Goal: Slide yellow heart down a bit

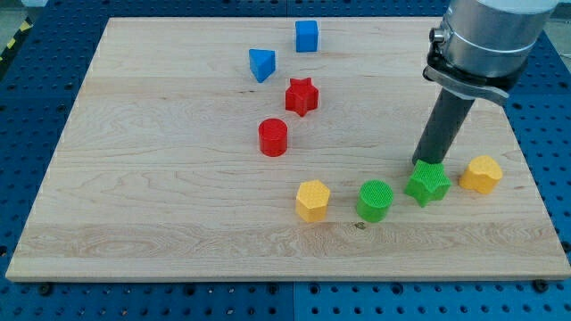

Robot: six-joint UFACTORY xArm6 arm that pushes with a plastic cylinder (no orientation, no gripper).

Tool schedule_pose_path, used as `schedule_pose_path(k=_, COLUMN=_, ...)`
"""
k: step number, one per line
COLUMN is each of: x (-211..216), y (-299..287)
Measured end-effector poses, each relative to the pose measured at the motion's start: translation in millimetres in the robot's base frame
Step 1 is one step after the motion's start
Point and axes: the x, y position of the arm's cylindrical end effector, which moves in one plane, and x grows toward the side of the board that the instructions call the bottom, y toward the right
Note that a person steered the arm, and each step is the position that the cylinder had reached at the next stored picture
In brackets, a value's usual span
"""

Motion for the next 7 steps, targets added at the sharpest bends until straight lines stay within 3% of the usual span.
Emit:
schedule_pose_path(k=2, x=20, y=0)
schedule_pose_path(k=3, x=-21, y=0)
schedule_pose_path(k=4, x=-29, y=13)
schedule_pose_path(k=7, x=-12, y=66)
